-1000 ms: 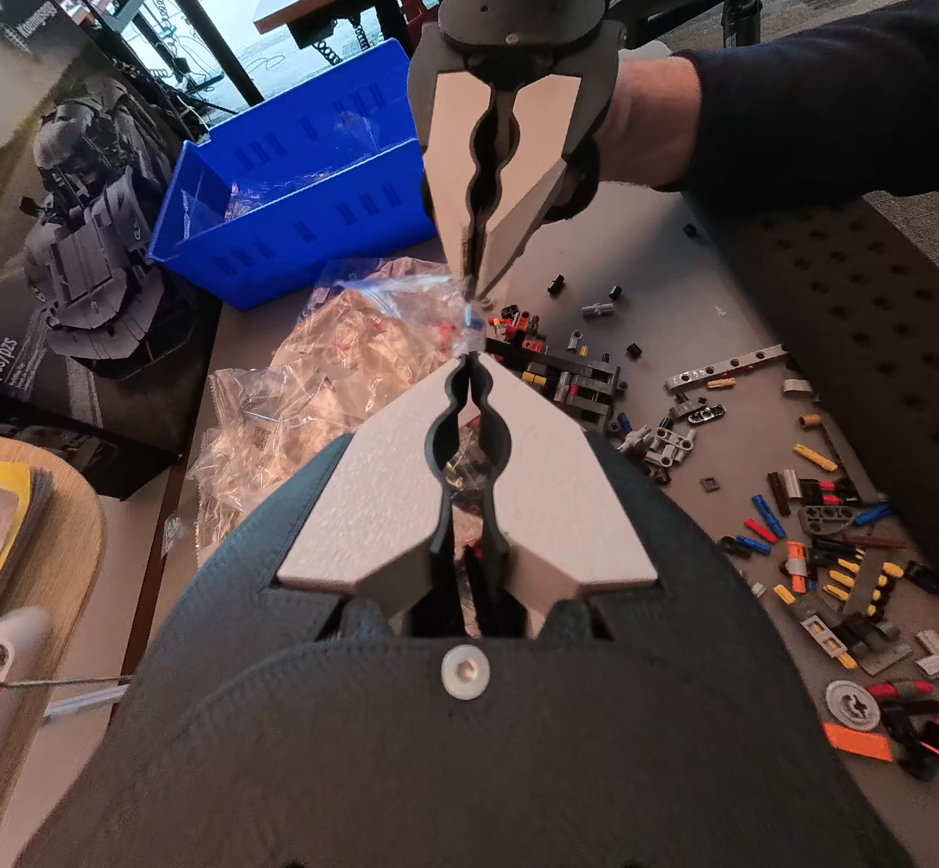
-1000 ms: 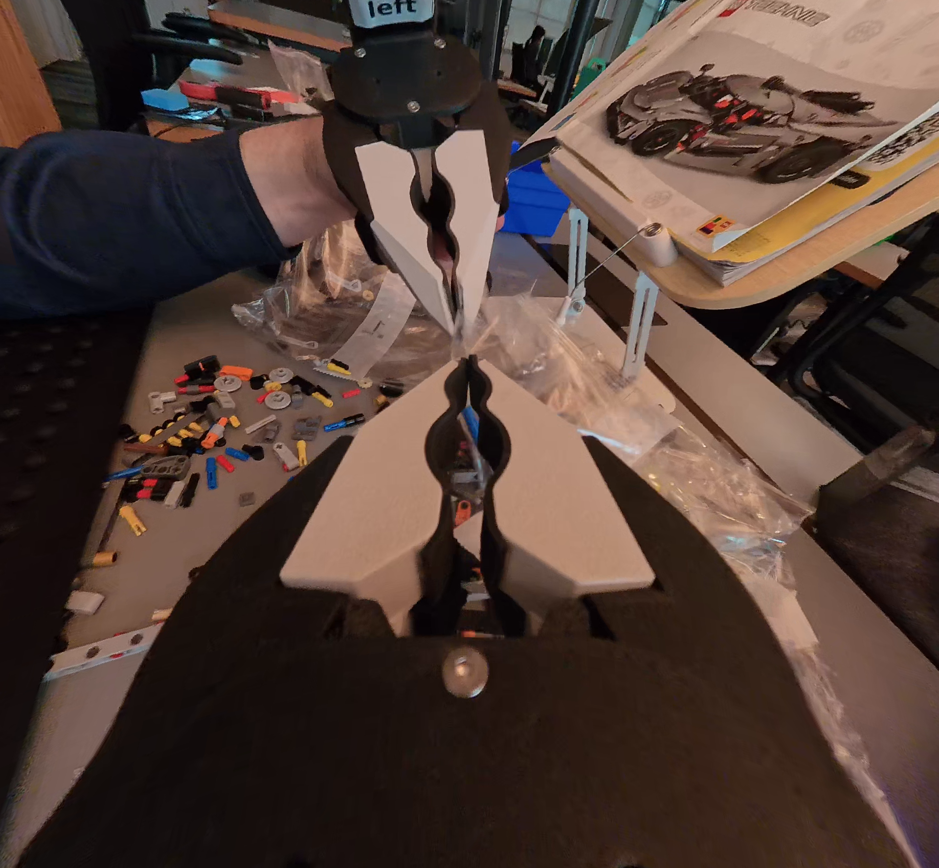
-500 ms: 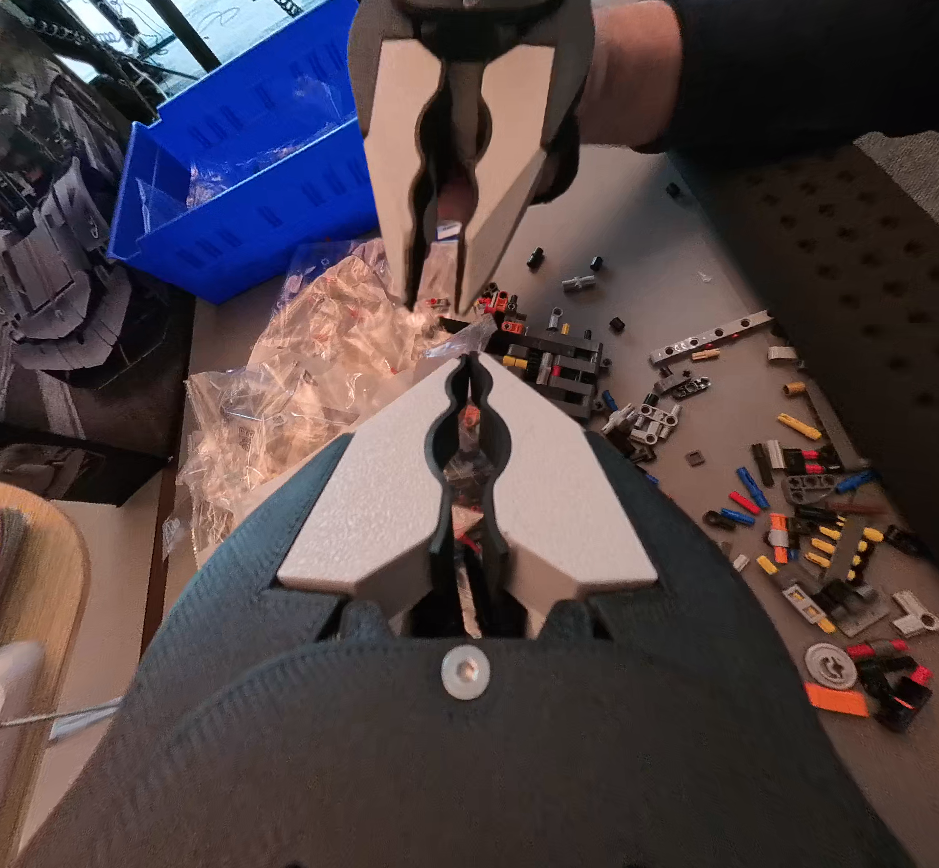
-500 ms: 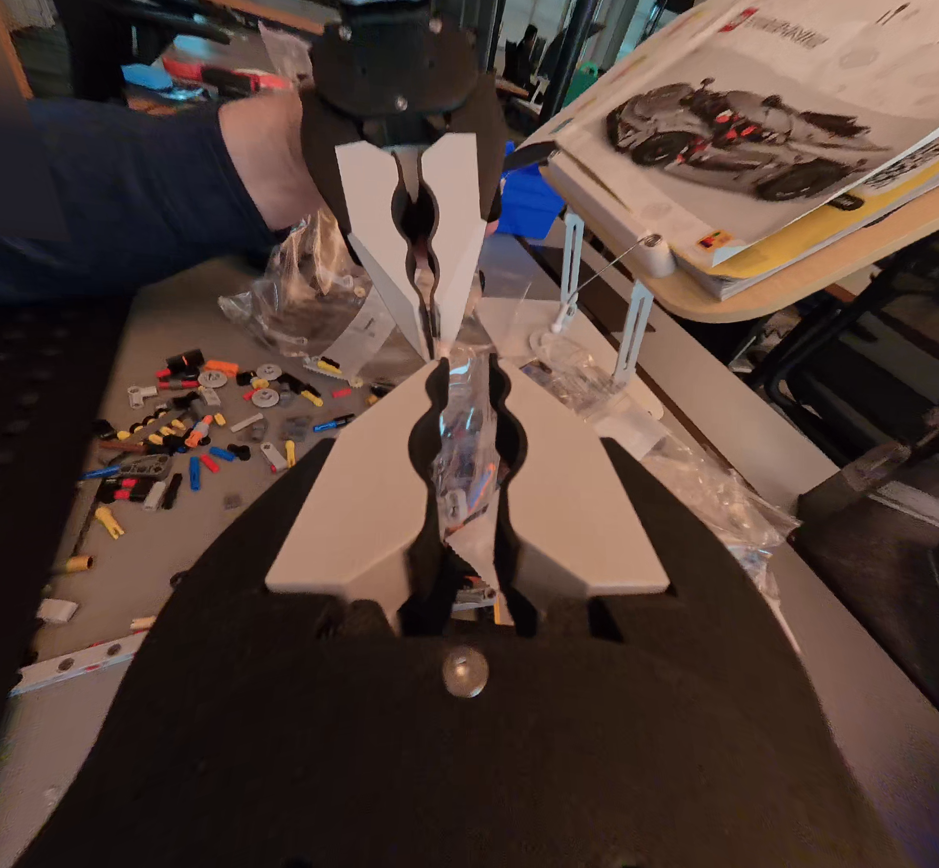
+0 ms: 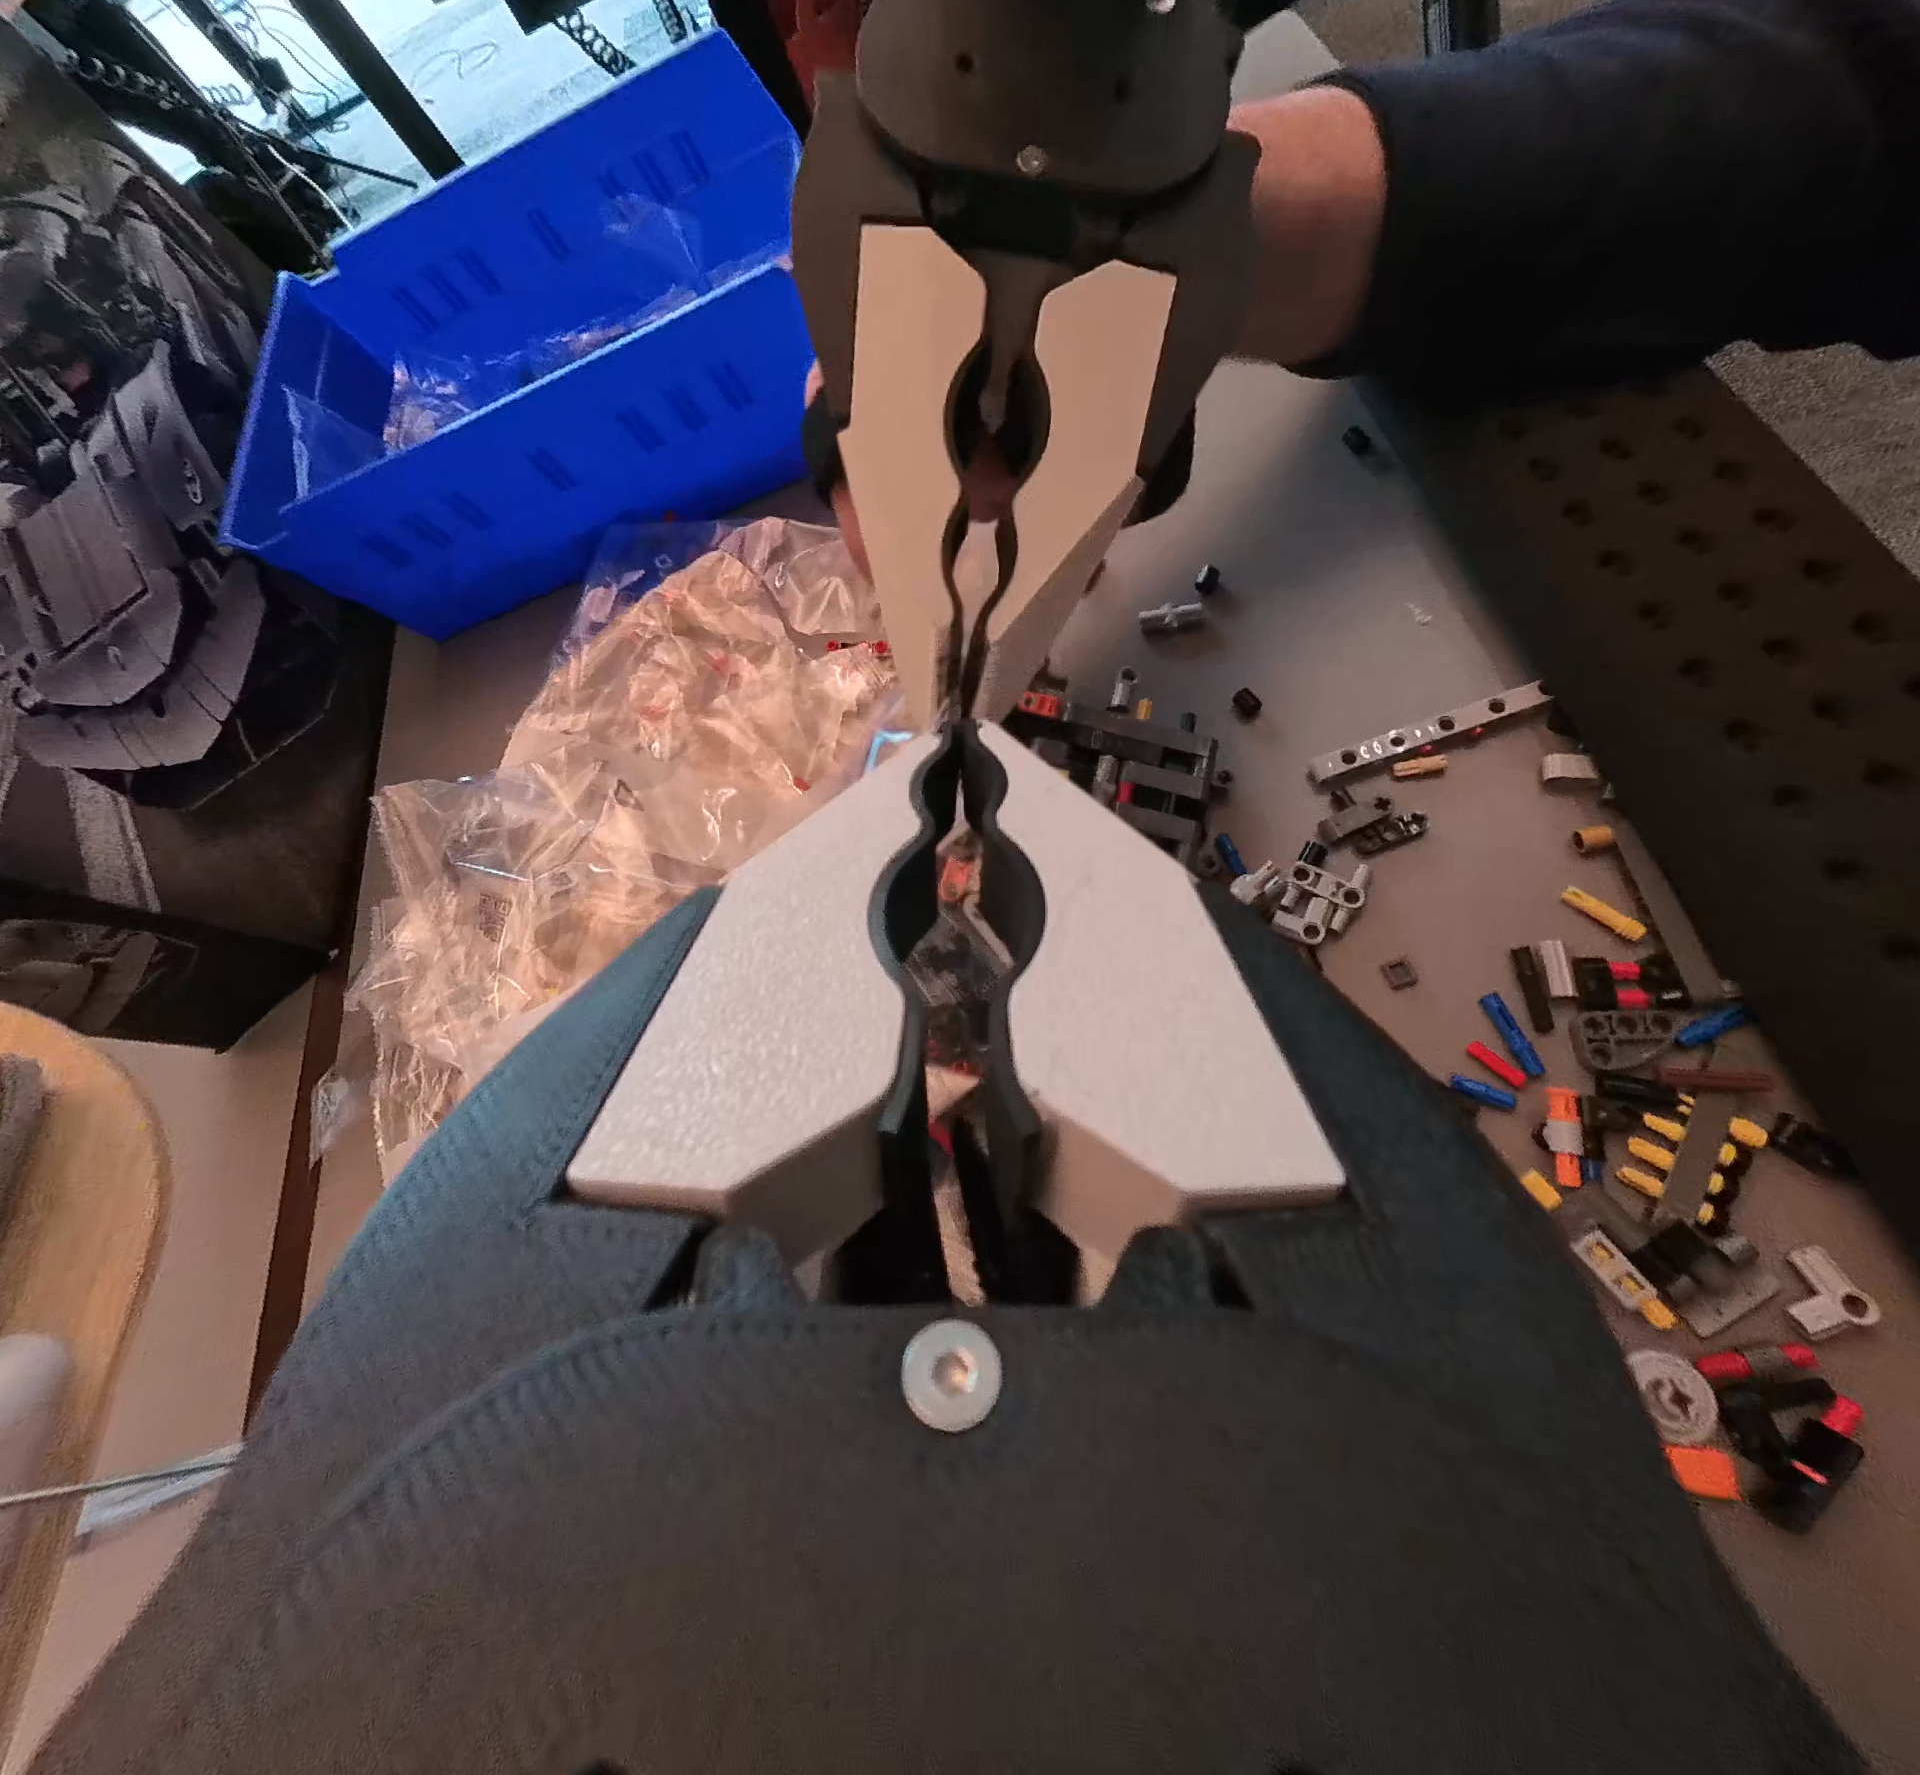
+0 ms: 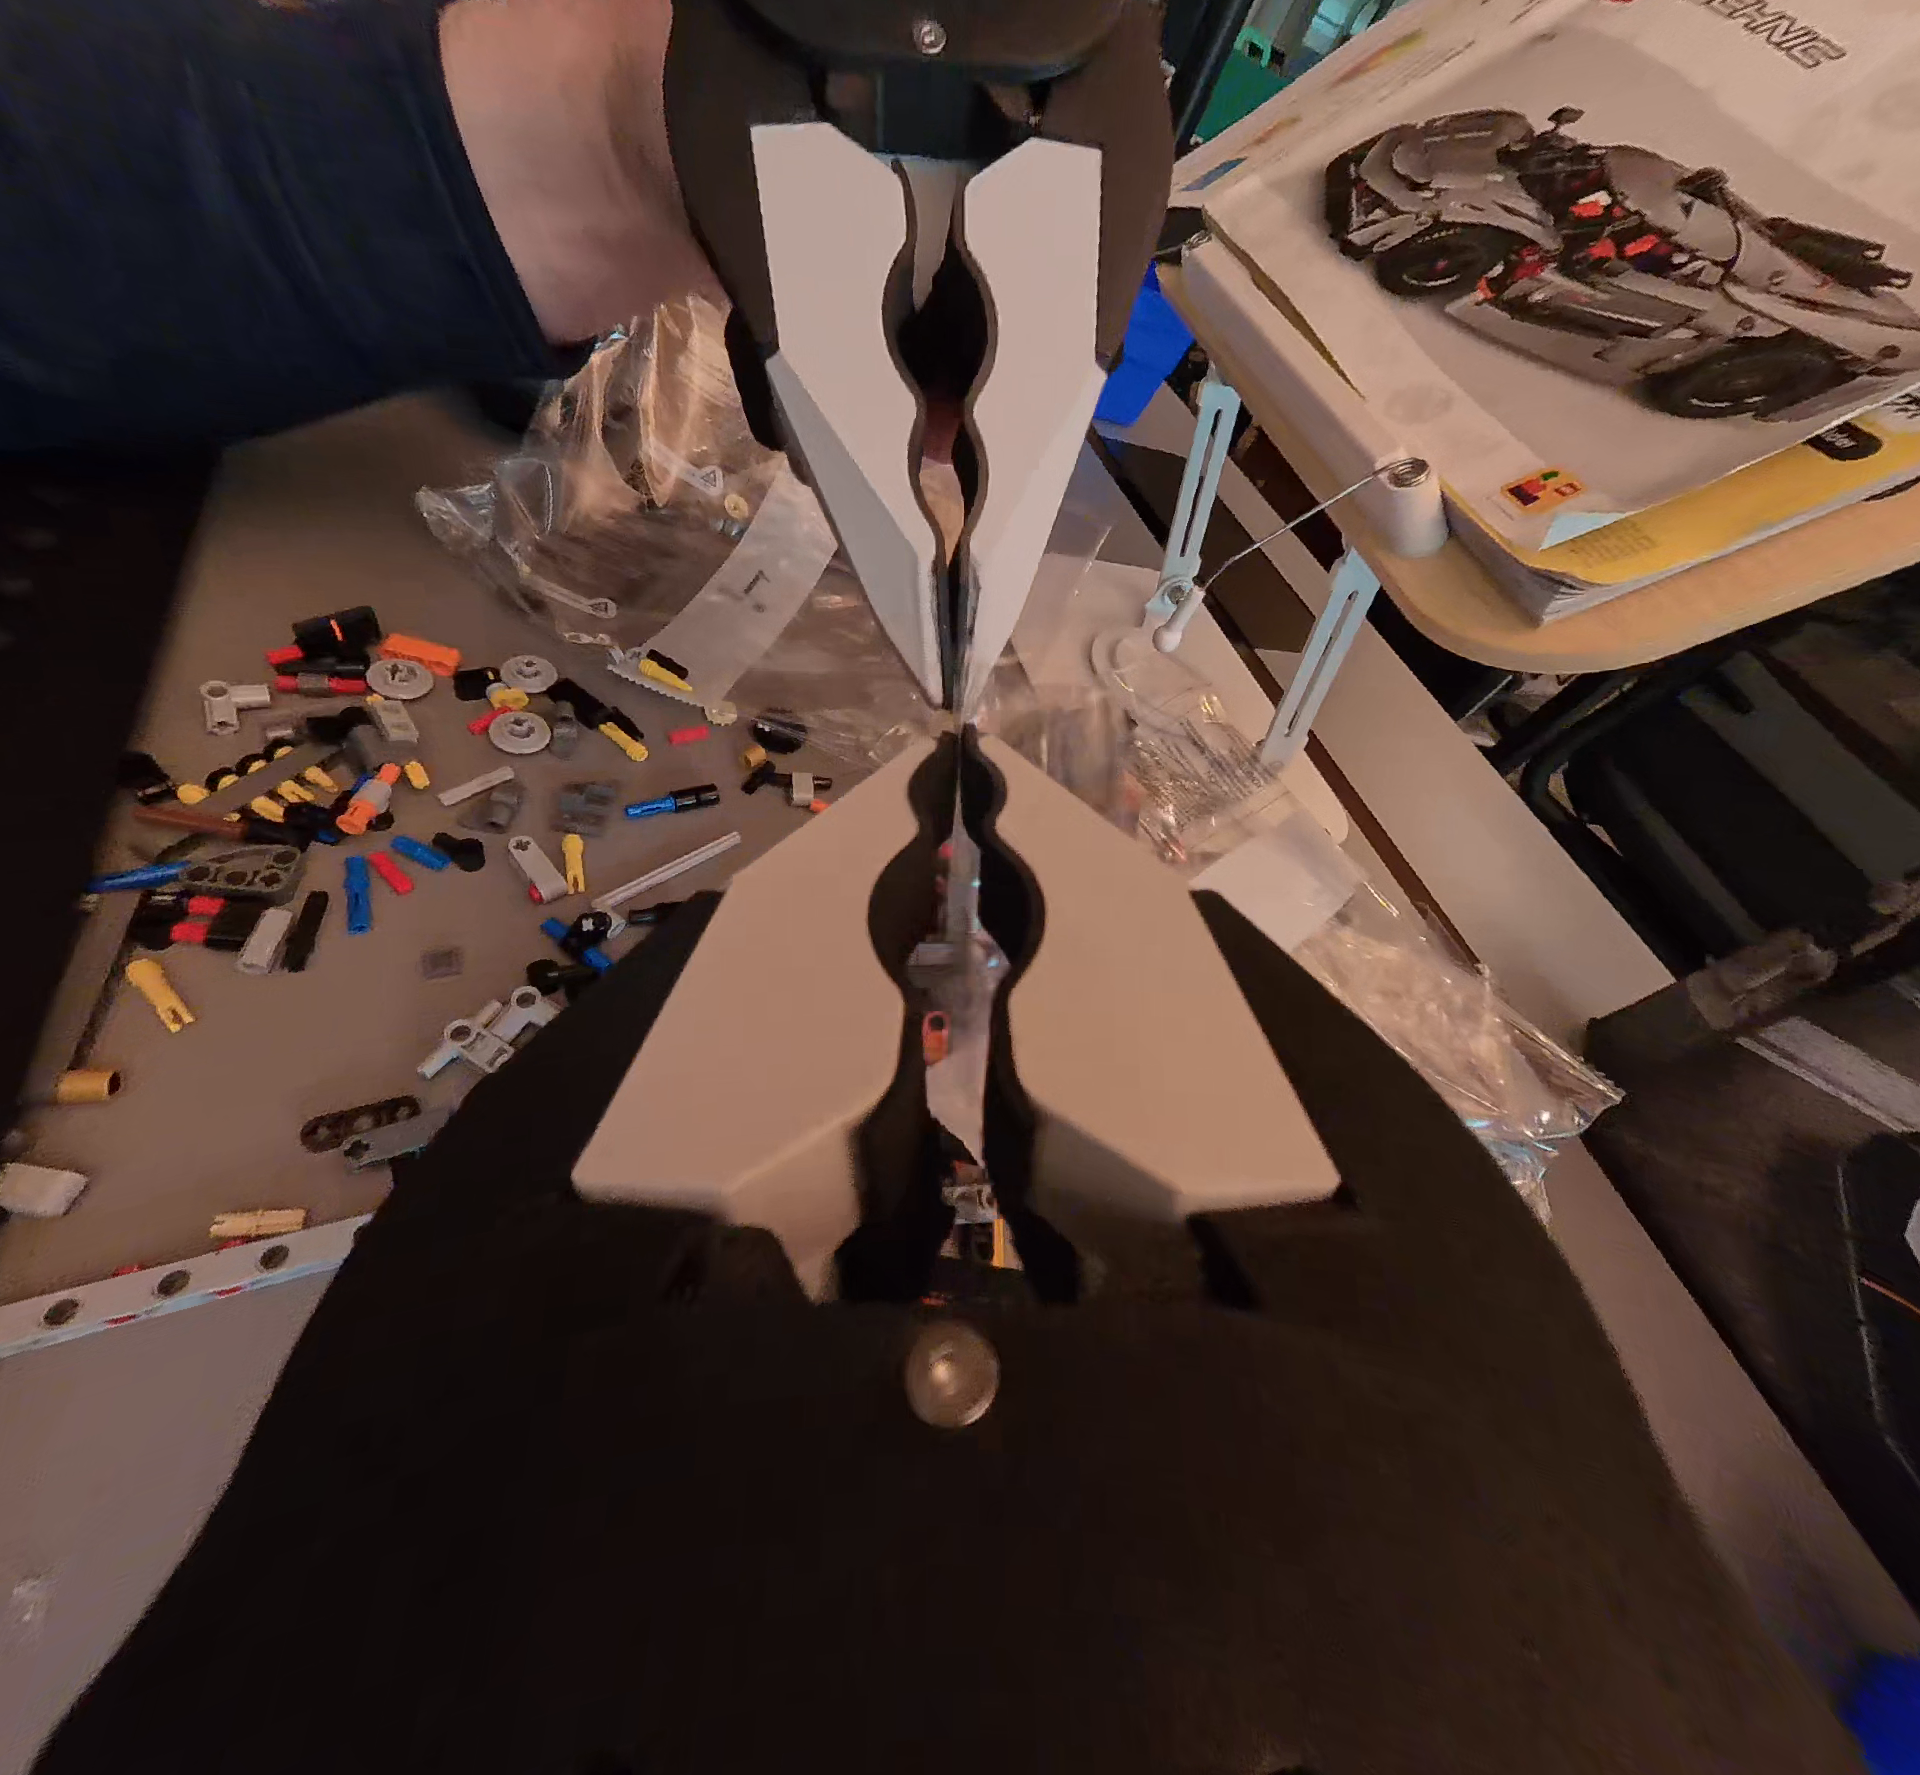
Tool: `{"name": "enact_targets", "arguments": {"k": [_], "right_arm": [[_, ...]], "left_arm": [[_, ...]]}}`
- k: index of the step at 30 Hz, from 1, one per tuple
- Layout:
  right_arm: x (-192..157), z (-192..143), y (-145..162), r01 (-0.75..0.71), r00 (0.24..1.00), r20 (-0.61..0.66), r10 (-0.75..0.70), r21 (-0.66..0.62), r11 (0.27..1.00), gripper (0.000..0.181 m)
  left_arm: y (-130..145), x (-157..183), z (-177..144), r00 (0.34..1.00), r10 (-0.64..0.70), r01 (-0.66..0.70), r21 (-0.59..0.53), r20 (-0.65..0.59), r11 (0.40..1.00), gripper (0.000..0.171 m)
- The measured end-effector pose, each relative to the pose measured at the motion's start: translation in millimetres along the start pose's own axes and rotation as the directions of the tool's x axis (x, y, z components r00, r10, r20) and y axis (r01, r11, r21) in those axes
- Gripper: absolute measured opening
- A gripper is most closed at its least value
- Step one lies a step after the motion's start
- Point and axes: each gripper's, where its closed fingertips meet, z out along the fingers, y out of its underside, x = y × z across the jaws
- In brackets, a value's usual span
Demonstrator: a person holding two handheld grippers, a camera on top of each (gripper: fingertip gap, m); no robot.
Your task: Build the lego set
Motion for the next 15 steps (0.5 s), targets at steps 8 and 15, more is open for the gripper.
{"name": "enact_targets", "arguments": {"k": [8, 15], "right_arm": [[1.7, -10.8, -10.3, -0.06, 0.998, 0.036, 0.057, 0.09, 0.994, 0.0], [-5.8, -12.1, -14.0, -0.065, 0.995, 0.086, 0.055, 0.115, 0.991, 0.0]], "left_arm": [[-3.7, -10.2, -14.1, 0.999, -0.023, 0.021, 0.048, 0.047, 0.999, 0.0], [-10.8, -11.2, -18.1, 0.998, -0.031, 0.026, 0.093, 0.048, 0.995, 0.003]]}}
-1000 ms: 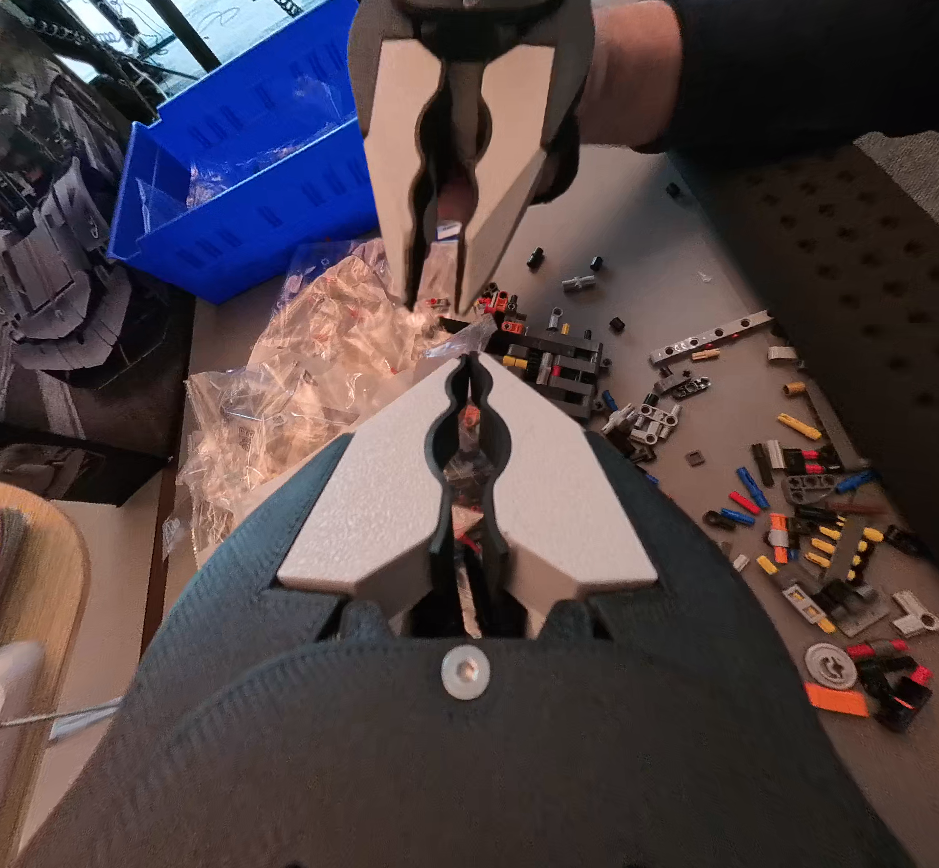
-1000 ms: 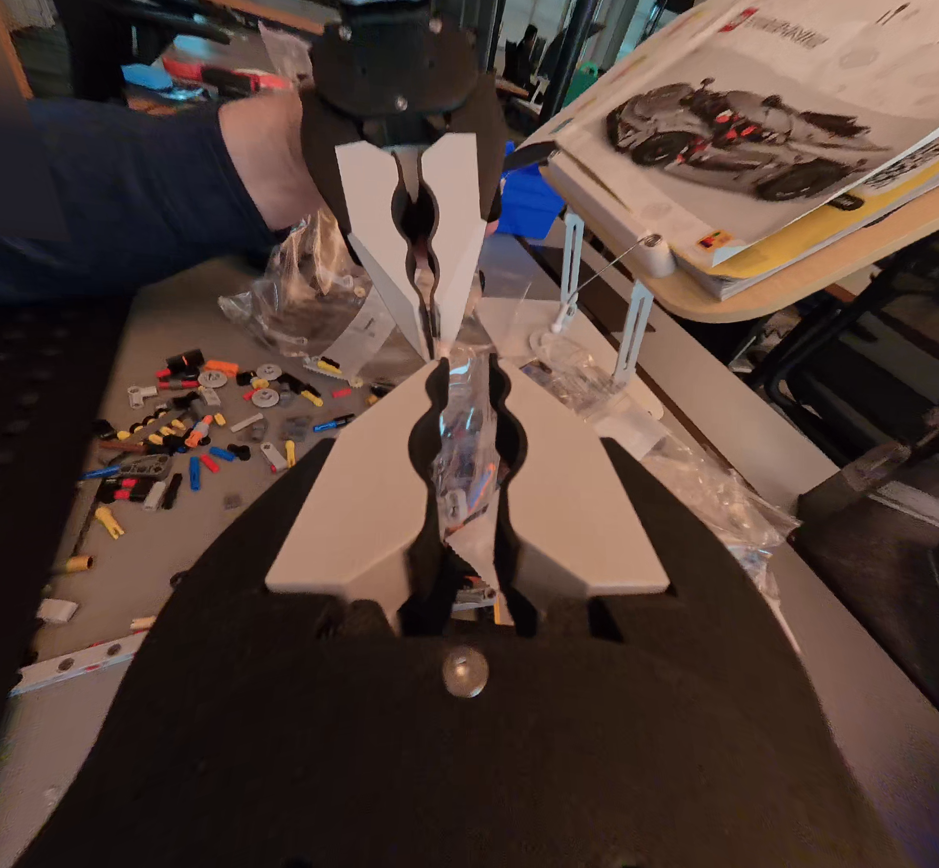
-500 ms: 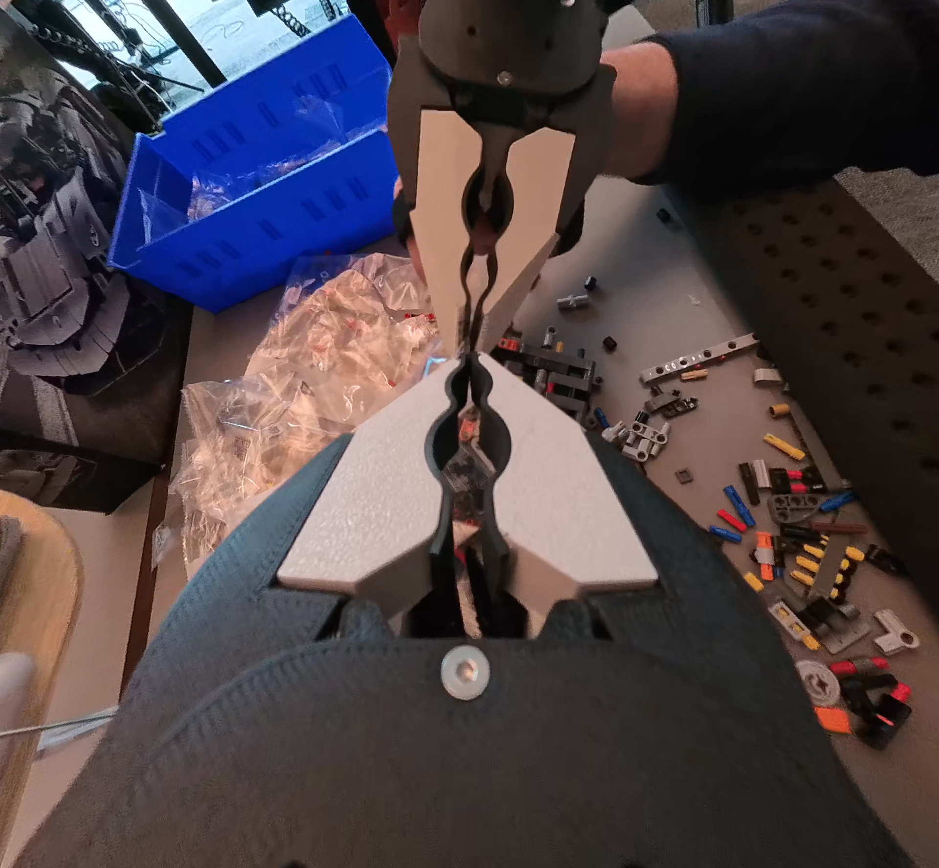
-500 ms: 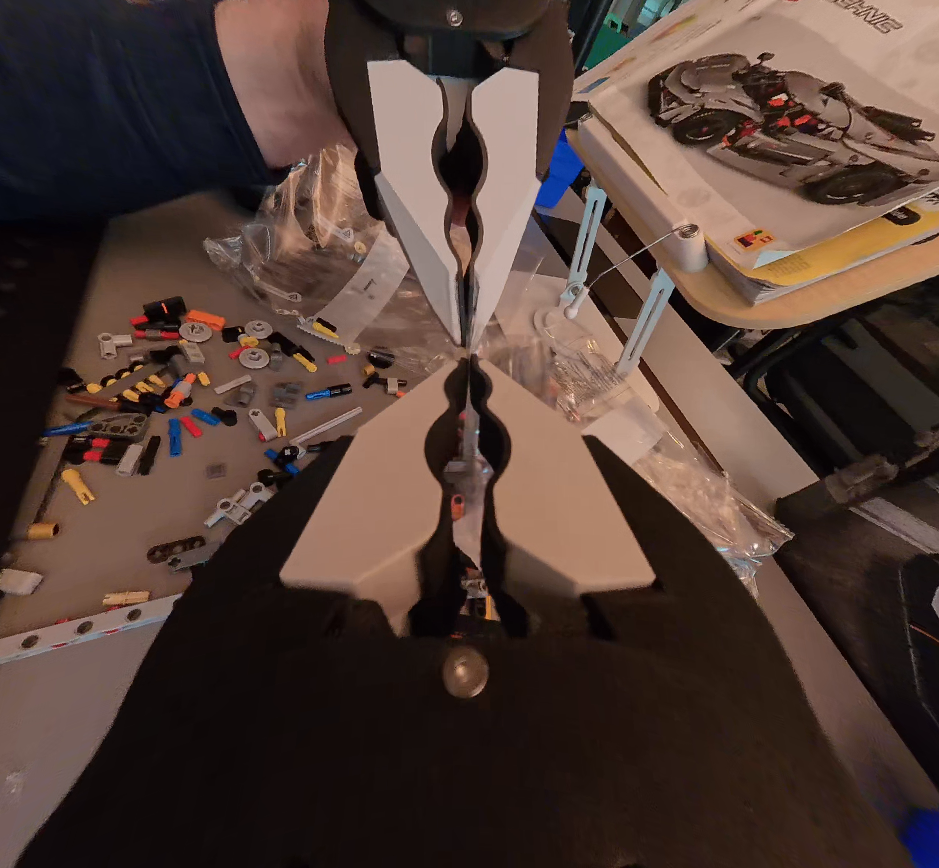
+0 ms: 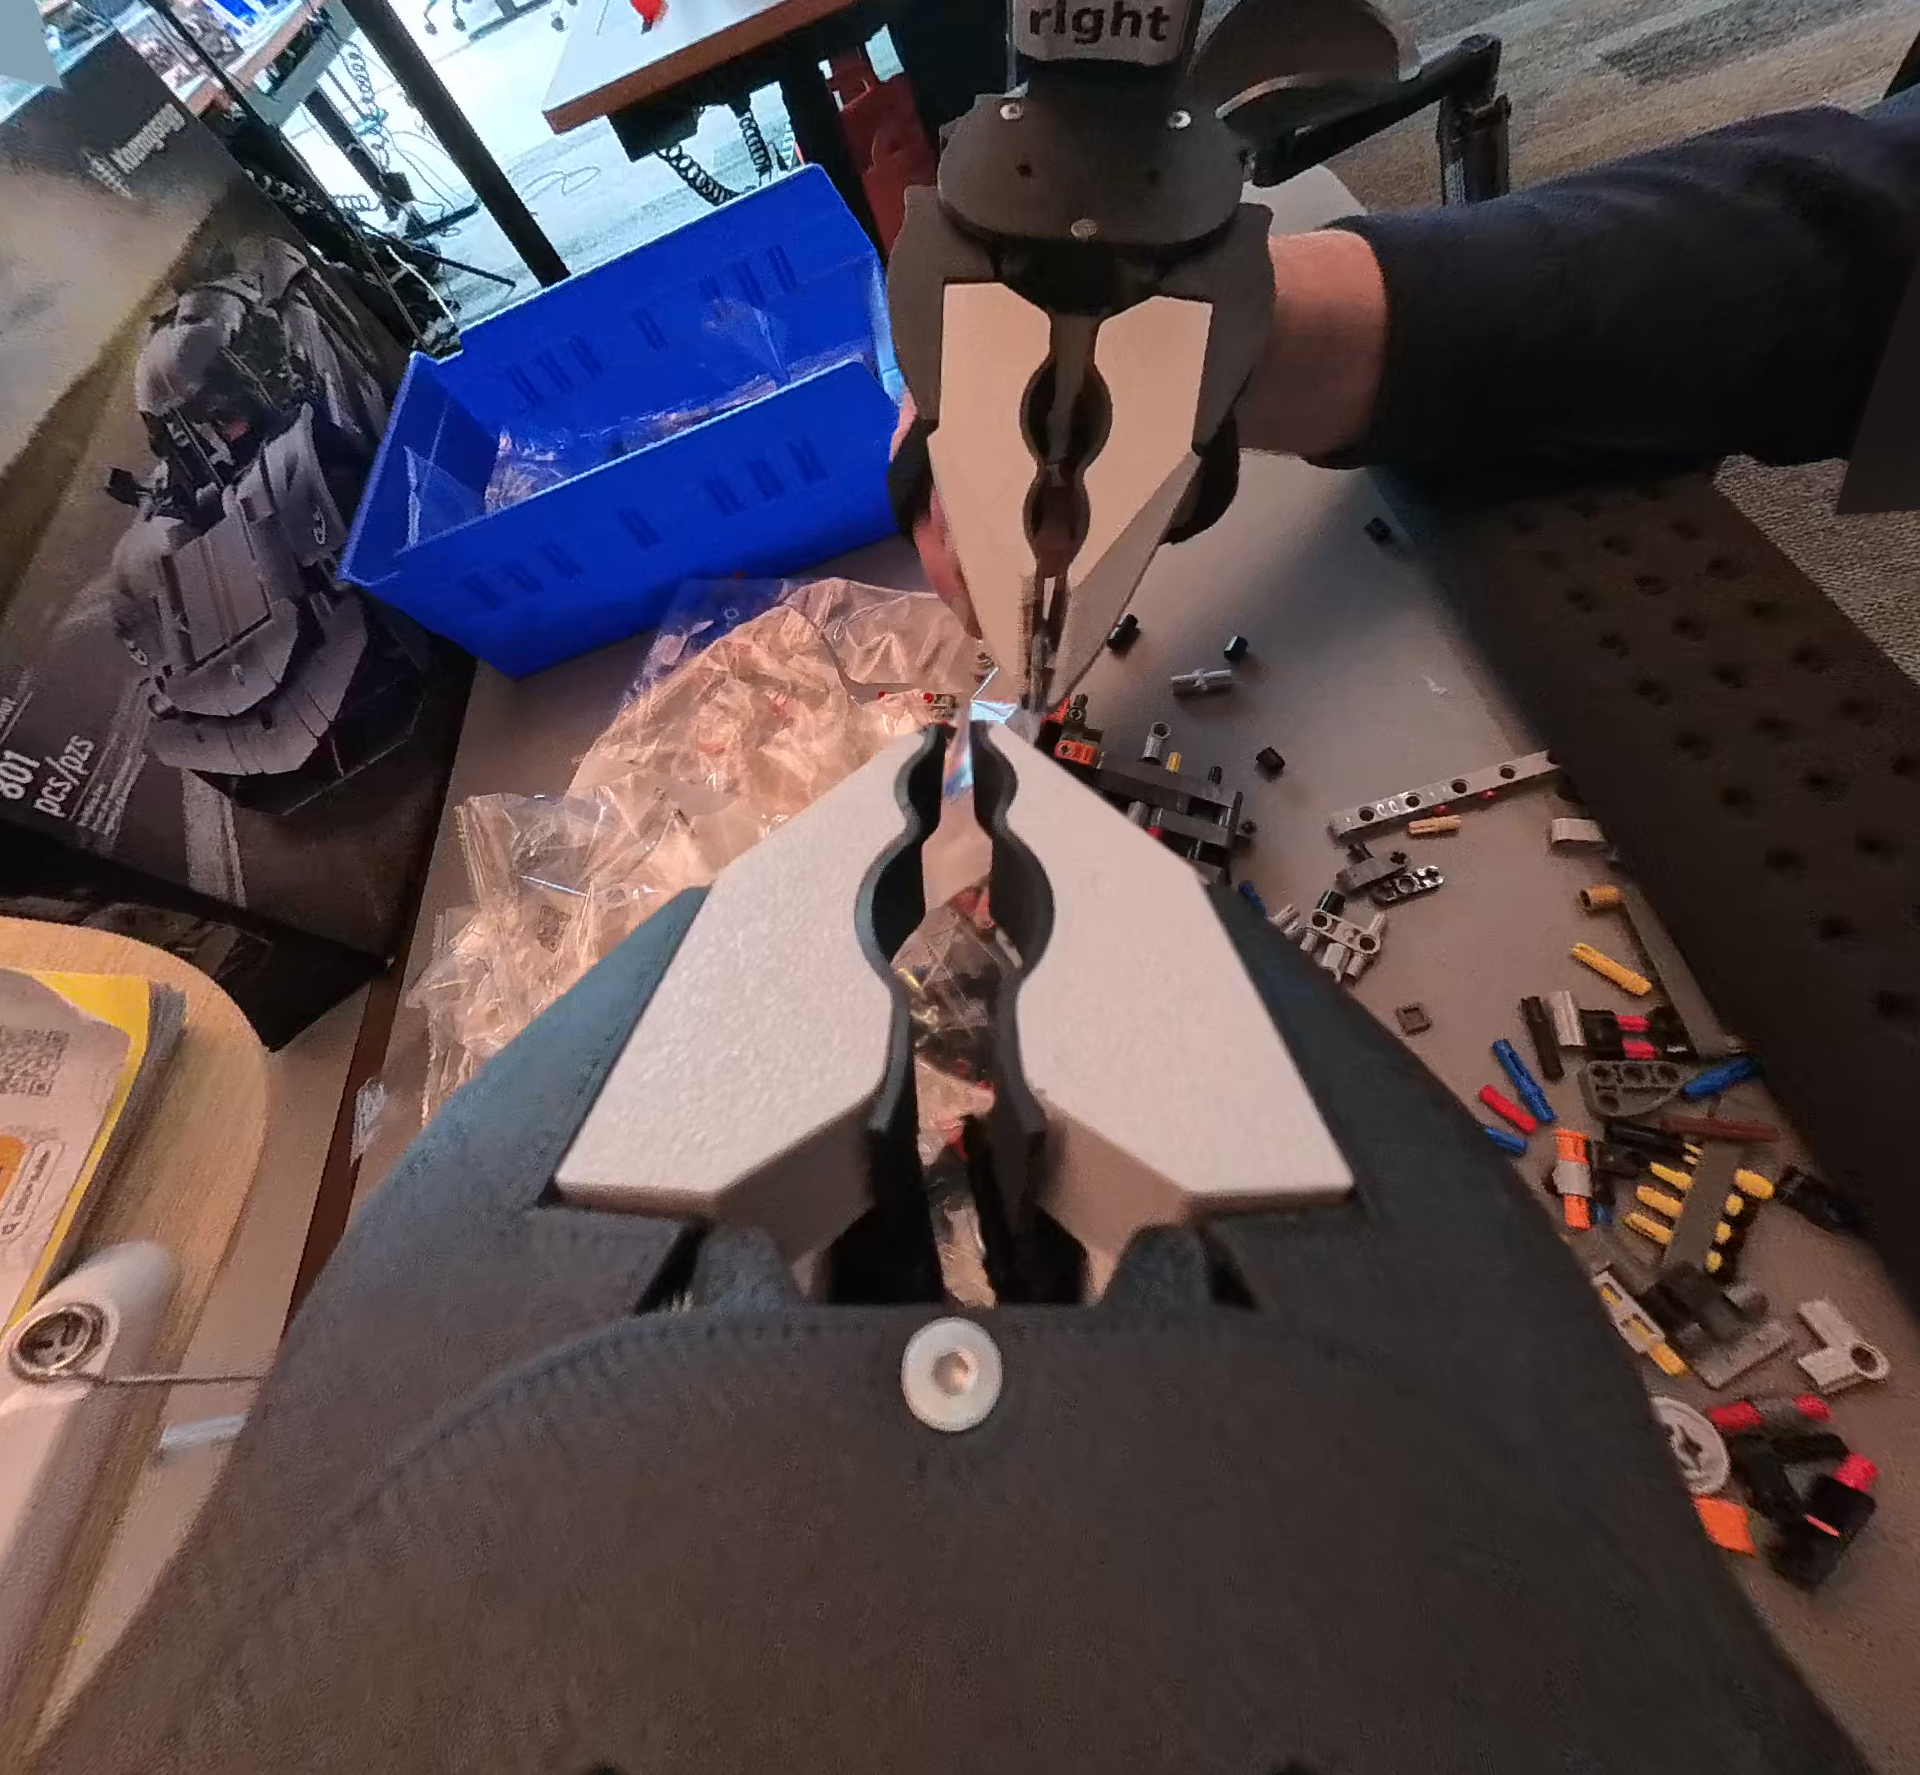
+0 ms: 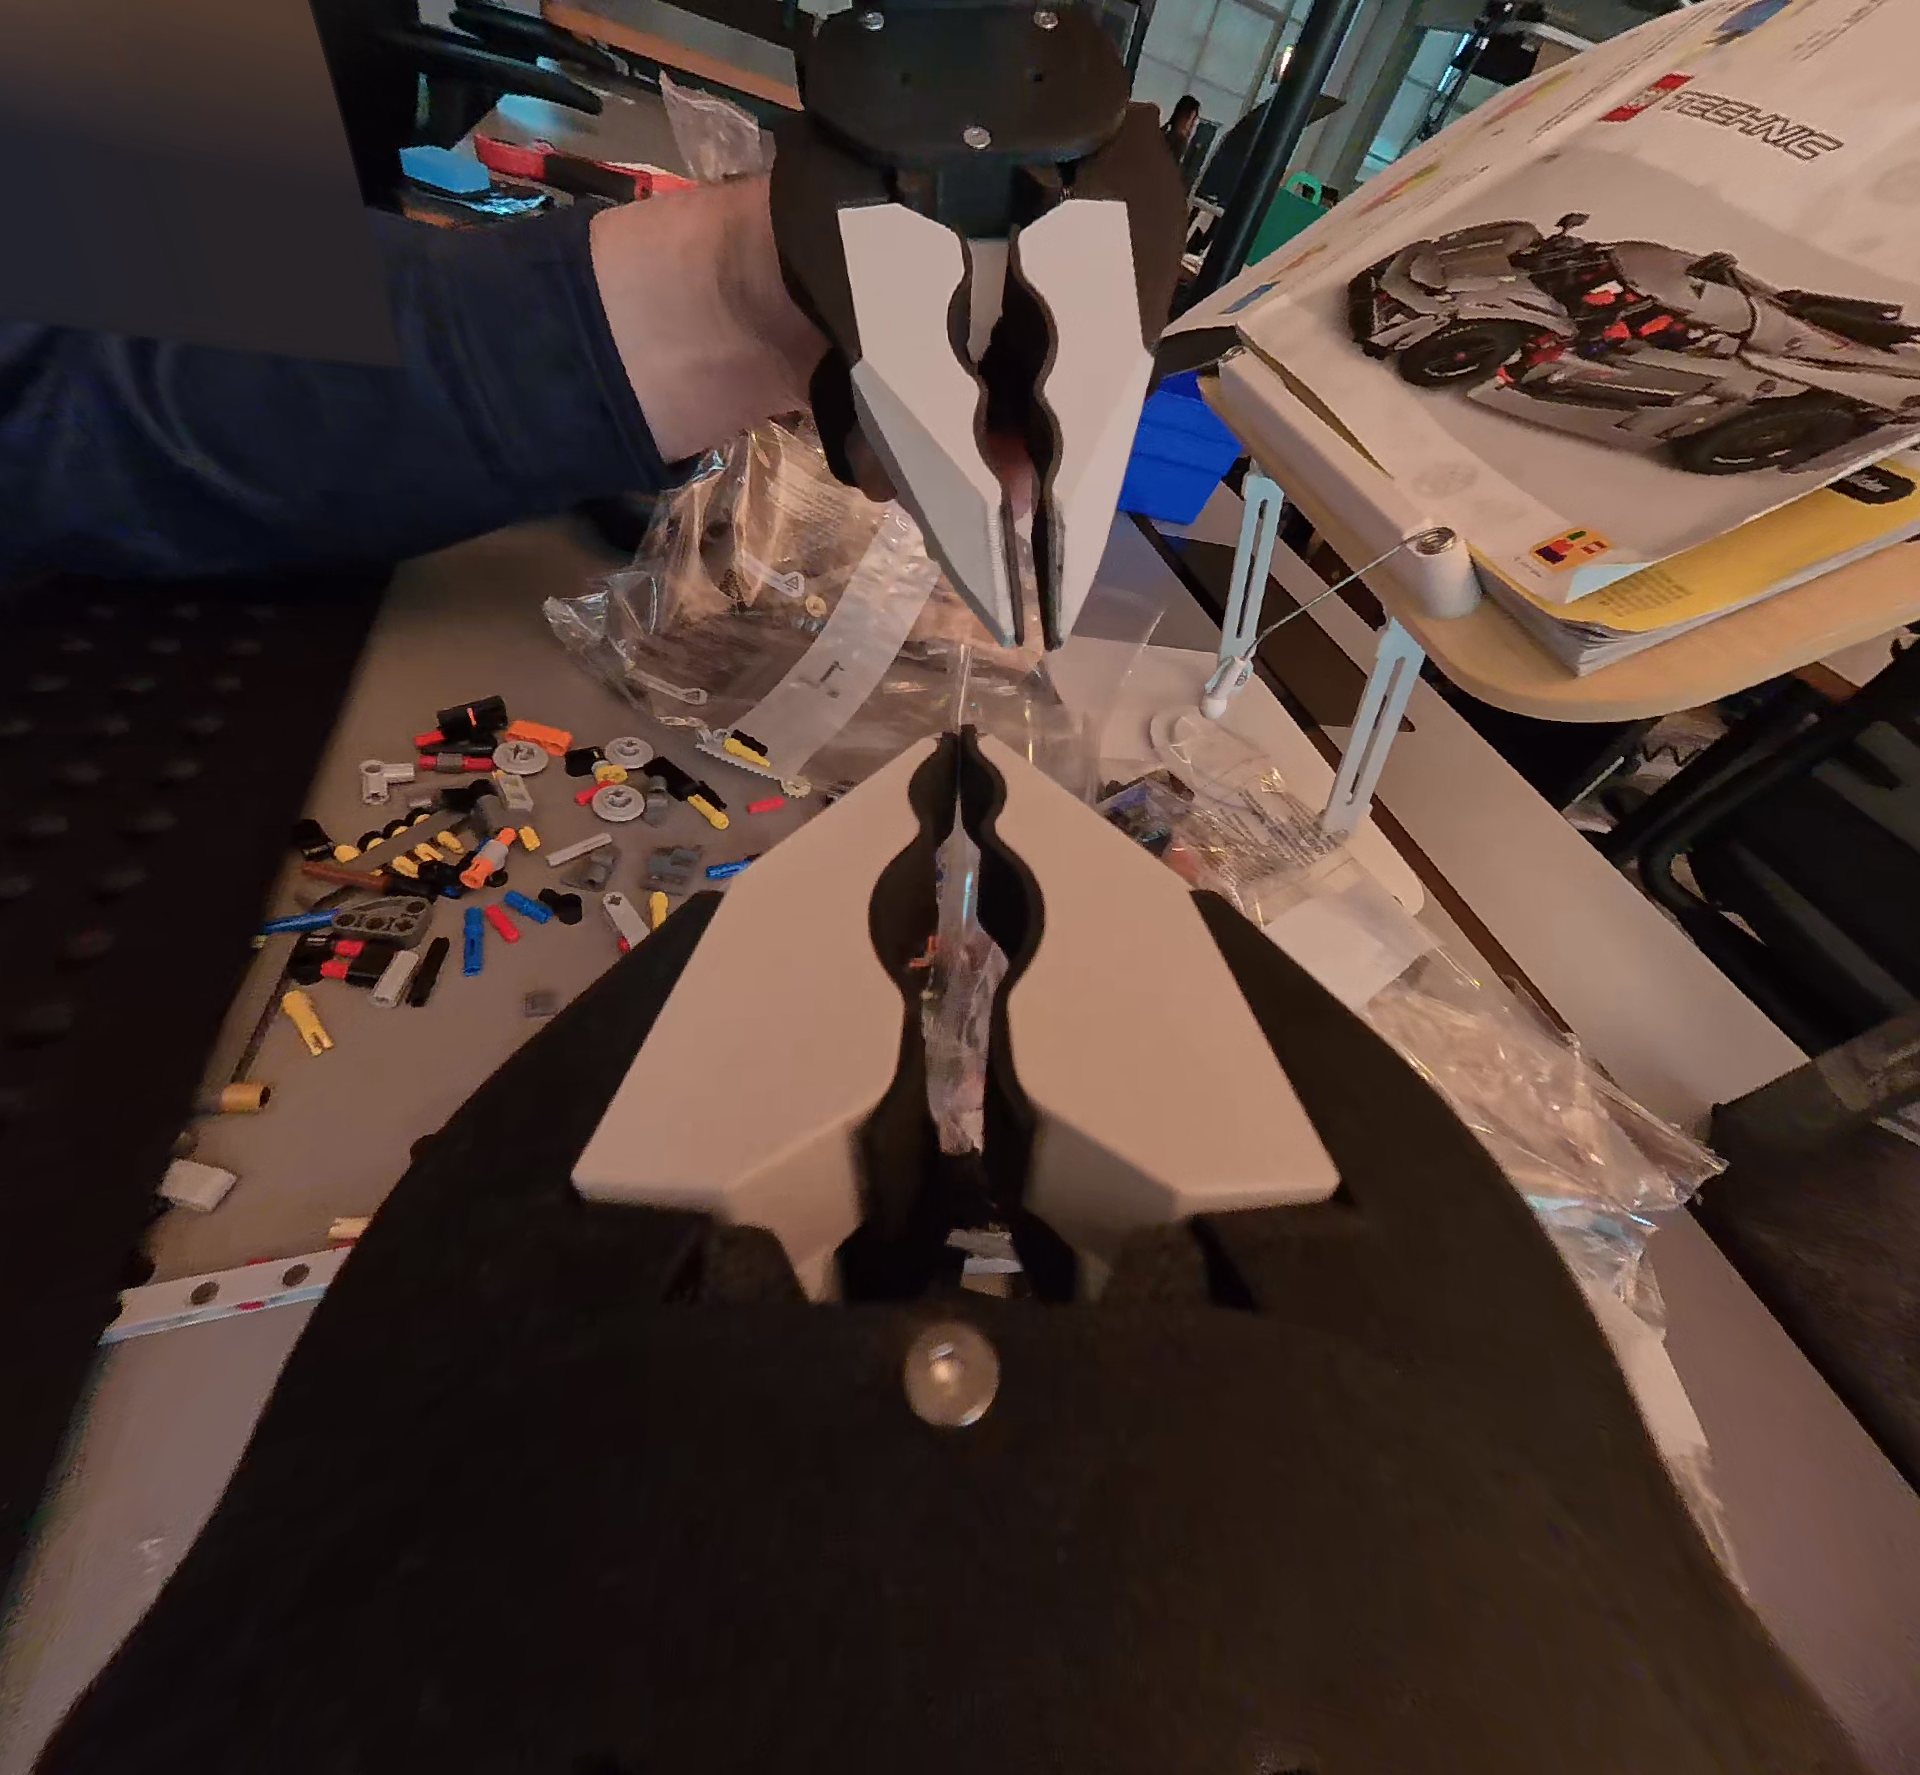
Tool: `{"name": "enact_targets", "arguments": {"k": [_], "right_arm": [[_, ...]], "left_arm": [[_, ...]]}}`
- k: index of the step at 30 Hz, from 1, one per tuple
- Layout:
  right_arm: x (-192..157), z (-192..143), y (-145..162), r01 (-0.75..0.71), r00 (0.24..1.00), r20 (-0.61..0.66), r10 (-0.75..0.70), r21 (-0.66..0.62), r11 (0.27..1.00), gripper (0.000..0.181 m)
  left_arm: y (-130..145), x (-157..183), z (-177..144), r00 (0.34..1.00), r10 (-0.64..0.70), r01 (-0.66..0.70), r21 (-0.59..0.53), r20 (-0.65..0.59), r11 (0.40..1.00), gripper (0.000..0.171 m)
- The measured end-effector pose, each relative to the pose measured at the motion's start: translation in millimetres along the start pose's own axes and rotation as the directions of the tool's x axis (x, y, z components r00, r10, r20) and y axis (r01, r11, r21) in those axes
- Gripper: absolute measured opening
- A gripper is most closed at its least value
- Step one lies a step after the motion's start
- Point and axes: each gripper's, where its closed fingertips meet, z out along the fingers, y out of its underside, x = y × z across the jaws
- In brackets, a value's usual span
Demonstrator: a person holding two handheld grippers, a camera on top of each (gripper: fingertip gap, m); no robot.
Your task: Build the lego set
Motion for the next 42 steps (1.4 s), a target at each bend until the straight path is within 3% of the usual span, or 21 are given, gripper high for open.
{"name": "enact_targets", "arguments": {"k": [26, 34, 39, 42], "right_arm": [[-7.8, 0.7, -0.3, -0.002, 0.999, 0.045, 0.002, 0.005, 1.0, 0.0], [-6.0, 0.6, 1.0, -0.002, 0.999, 0.034, 0.002, -0.004, 1.0, 0.0], [7.1, 0.5, 0.5, 0.024, 0.998, -0.062, -0.025, -0.022, 0.999, 0.011], [24.2, -3.8, -2.1, 0.15, 0.961, -0.22, -0.166, -0.087, 0.985, 0.014]], "left_arm": [[-4.7, 18.3, 13.6, 0.996, 0.004, -0.003, 0.008, -0.094, 1.0, 0.008], [-2.3, 19.4, 17.0, 0.995, 0.028, -0.03, -0.013, -0.094, 0.999, 0.0], [-0.6, 4.8, 16.9, 1.0, 0.008, -0.009, -0.025, -0.024, 1.0, 0.0], [5.3, -7.2, 16.6, 0.999, -0.04, 0.04, -0.039, 0.021, 0.998, 0.0]]}}
